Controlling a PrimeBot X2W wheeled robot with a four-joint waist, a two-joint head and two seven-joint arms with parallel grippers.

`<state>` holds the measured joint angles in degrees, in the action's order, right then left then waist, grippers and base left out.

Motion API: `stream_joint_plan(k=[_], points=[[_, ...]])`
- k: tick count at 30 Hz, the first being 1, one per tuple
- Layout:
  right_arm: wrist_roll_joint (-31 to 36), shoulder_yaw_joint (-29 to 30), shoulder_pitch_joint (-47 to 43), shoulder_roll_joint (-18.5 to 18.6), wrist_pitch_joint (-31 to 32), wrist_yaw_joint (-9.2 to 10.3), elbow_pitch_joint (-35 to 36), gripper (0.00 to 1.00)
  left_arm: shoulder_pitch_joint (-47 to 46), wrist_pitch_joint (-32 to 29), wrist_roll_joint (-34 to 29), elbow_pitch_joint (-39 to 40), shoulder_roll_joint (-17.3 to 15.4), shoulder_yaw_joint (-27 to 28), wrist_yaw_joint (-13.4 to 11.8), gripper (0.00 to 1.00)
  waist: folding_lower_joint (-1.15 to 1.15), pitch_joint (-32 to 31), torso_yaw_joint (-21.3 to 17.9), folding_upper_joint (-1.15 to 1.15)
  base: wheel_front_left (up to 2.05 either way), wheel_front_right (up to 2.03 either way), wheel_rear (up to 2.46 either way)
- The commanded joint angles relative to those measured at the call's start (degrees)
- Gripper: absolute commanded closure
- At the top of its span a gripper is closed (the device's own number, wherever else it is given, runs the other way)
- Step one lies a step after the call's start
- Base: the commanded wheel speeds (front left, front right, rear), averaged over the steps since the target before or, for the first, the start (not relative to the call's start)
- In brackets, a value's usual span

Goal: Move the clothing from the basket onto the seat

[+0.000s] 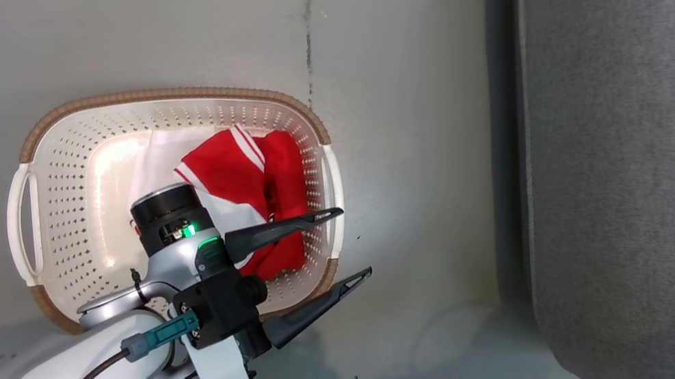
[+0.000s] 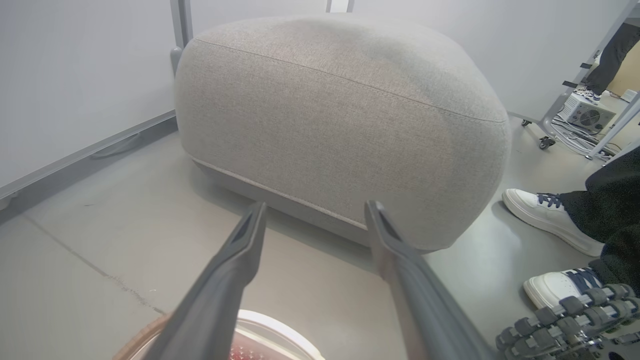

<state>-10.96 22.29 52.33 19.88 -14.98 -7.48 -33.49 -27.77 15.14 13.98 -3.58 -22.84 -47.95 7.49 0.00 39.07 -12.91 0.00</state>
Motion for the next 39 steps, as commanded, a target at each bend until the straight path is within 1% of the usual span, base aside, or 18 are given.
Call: stream_joint_plan(k=[1, 9, 14, 19, 23, 24, 25, 26, 30, 35, 38, 39], points=[[0.3, 0.4, 0.9, 0.7, -0.3, -0.04, -1.3, 1.0, -1.2, 0.0, -0.4, 0.1, -0.3, 0.4, 0.0, 0.0, 0.0, 0.8, 0.6, 0.0, 0.0, 0.0, 0.0], [3.4, 0.6, 5.3, 2.4, -0.3, -0.04, -15.9, 1.0, -1.2, 0.0, -1.4, 0.1, -0.4, 1.7, 0.0, 0.0, 0.0, 2.4, 1.2, 0.0, 0.0, 0.0, 0.0], [3.0, 0.7, 8.4, 3.5, -0.3, -0.03, -23.9, 1.0, -1.1, 0.0, -2.2, 0.3, -0.4, 3.2, 0.0, 0.0, 0.0, 3.5, 1.3, 0.0, 0.0, 0.0, 0.0], [3.6, -1.6, 10.6, 2.8, -0.3, -0.03, -29.2, 1.0, -0.5, 0.0, -2.7, 0.3, -0.6, 3.8, 0.0, 0.0, 0.0, 3.9, 1.2, 0.0, 0.0, 0.0, 0.0], [3.2, -2.3, 11.5, 3.3, -0.3, -0.03, -31.7, 1.0, 0.0, 0.0, -2.9, 0.3, -0.5, 3.9, 0.0, 0.0, 0.0, 3.7, 1.2, 0.0, 0.0, 0.0, 0.0], [3.5, -2.7, 11.6, 3.4, -0.3, -0.03, -31.8, 0.85, -0.1, 0.0, -2.9, 0.2, -0.4, 3.8, 0.0, 0.0, 0.0, 3.6, 1.3, 0.0, 0.0, 0.0, 0.0], [3.7, -3.0, 11.6, 3.3, -0.3, -0.03, -32.0, 0.15, -0.1, 0.0, -2.9, 0.1, -0.3, 3.9, 0.0, 0.0, 0.0, 3.5, 1.3, 0.0, 0.0, 0.0, 0.0], [3.8, -3.4, 11.4, 3.3, -0.3, -0.03, -31.9, 0.0, -0.1, 0.0, -2.8, 0.0, -0.2, 3.8, 0.0, 0.0, 0.0, 3.3, 1.3, 0.0, 0.0, 0.0, 0.0], [3.8, -3.8, 10.1, 3.6, -0.3, -0.03, -31.4, 0.0, -0.2, 0.0, -2.5, -0.4, 0.6, 3.5, 0.0, 0.0, 0.0, 2.1, 1.4, 0.0, 0.0, 0.0, 0.0], [3.8, -4.5, 8.3, 2.9, -0.3, -0.03, -30.5, 0.0, 0.4, 0.0, -2.2, -0.8, 1.6, 3.2, 0.0, 0.0, 0.0, -0.2, 1.3, 0.0, 0.0, 0.0, 0.0], [4.2, -7.1, 6.1, 2.3, -0.3, -0.03, -29.0, 0.0, 0.7, 0.0, -2.0, -1.3, 2.9, 2.4, 0.0, 0.0, 0.0, -2.9, 0.9, 0.0, 0.0, 0.0, 0.0], [4.2, -9.9, 4.0, 1.6, -0.3, -0.03, -27.8, 0.0, 1.2, 0.0, -1.8, -1.9, 4.0, 2.0, 0.0, 0.0, 0.0, -5.5, 0.6, 0.0, 0.0, 0.0, 0.0]])
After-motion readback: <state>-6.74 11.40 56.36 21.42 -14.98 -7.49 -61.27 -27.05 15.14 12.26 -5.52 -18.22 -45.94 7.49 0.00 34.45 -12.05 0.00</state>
